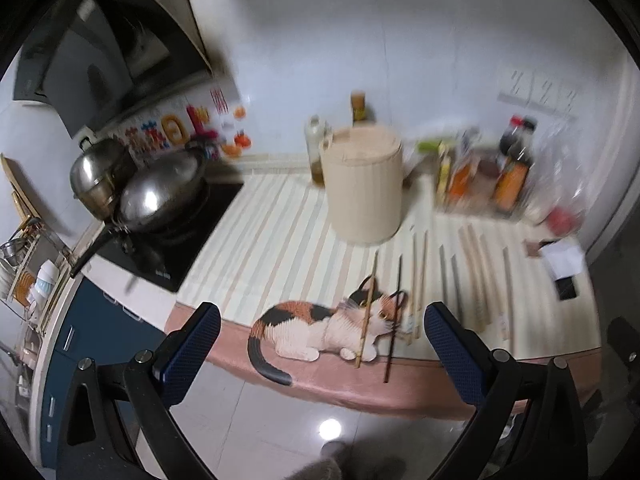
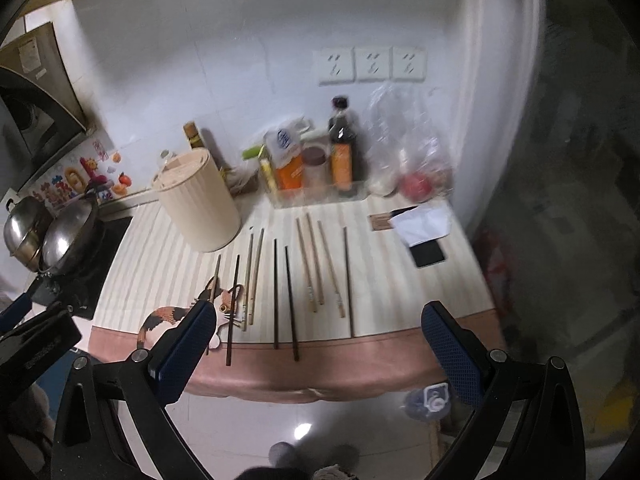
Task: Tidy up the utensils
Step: 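Grasp a wooden chopstick with the left tool while the right tool grasps a black chopstick, then lift both chopsticks and drop them into the cream holder, opening both tools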
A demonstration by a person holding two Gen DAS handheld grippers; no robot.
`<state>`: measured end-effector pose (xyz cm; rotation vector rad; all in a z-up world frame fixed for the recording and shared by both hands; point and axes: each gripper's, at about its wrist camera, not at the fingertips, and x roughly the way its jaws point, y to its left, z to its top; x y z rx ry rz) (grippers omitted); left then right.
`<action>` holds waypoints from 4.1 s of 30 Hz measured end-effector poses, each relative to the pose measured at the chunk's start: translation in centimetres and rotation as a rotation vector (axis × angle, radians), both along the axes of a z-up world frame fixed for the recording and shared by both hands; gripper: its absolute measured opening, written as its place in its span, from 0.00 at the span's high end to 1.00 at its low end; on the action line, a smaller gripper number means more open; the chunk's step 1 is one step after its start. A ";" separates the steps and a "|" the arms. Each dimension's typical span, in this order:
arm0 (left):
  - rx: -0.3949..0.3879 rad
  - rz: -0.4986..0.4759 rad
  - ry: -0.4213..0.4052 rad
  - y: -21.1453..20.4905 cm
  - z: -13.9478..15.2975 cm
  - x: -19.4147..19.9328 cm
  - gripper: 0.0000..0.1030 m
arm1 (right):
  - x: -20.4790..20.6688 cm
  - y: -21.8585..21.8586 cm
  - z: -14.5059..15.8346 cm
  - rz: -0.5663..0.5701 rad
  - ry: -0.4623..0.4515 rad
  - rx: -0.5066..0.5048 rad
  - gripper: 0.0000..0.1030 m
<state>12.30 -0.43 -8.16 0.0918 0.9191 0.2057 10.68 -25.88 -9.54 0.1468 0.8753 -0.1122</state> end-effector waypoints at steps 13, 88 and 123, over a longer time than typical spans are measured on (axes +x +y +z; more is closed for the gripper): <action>-0.125 -0.074 0.398 2.2 -17.3 13.2 0.39 | 15.9 2.2 -16.2 0.048 0.350 0.122 0.48; -0.234 -0.069 0.105 6.0 -6.0 18.6 0.96 | 21.1 6.7 -11.0 0.258 0.256 0.107 0.95; -0.494 -0.131 -0.086 4.1 2.6 42.0 0.96 | 40.1 13.2 2.4 0.317 0.003 0.180 0.95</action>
